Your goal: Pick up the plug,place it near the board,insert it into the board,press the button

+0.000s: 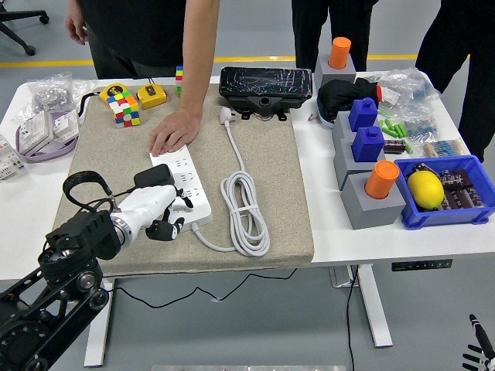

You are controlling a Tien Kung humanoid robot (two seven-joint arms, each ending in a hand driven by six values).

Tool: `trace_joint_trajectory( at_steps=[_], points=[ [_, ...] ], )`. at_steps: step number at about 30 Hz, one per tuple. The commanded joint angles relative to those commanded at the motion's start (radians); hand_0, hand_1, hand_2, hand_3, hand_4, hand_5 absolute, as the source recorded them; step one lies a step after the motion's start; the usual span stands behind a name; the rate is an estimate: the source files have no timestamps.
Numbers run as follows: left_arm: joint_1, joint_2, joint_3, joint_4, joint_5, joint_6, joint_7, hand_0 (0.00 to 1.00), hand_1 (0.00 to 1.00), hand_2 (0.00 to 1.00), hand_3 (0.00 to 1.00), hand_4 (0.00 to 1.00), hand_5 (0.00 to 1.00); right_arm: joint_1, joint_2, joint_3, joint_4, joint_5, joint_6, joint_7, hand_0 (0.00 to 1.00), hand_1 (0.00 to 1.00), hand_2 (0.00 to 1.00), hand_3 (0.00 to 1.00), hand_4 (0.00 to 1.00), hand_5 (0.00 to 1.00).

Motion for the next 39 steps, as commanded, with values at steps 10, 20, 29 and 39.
trace_joint_trajectory(
  at_steps=[10,20,29,39],
  points=[
    [-0.001,-0.001,0.0,0.016,-0.002,0.008,-0.005,0.152,0.003,0.125,0.731,0.478,0.002,-0.001,0.001,-0.002,0.0,0.002,-0.001,0.001,0.798,0.753,0.746,0.81,0.998,0.998],
    [0.003,-0.002,0.003,0.036,0.0,0.021,-0.014,0.151,0.003,0.125,0.741,0.477,0.002,-0.005,0.001,0.0,0.0,-0.001,-0.002,0.0,0.799,0.753,0.746,0.81,0.998,0.998],
    [0.002,-0.004,0.0,0.038,0.003,0.019,-0.012,0.153,0.002,0.125,0.766,0.469,0.002,-0.004,0.002,0.0,0.0,0.001,-0.002,0.0,0.799,0.753,0.746,0.81,0.998,0.998],
    [-0.001,-0.004,-0.004,0.038,0.005,0.016,-0.011,0.15,0.002,0.125,0.756,0.467,0.002,-0.002,0.001,0.001,0.0,0.001,-0.002,0.001,0.798,0.753,0.746,0.809,0.998,0.998]
  ],
)
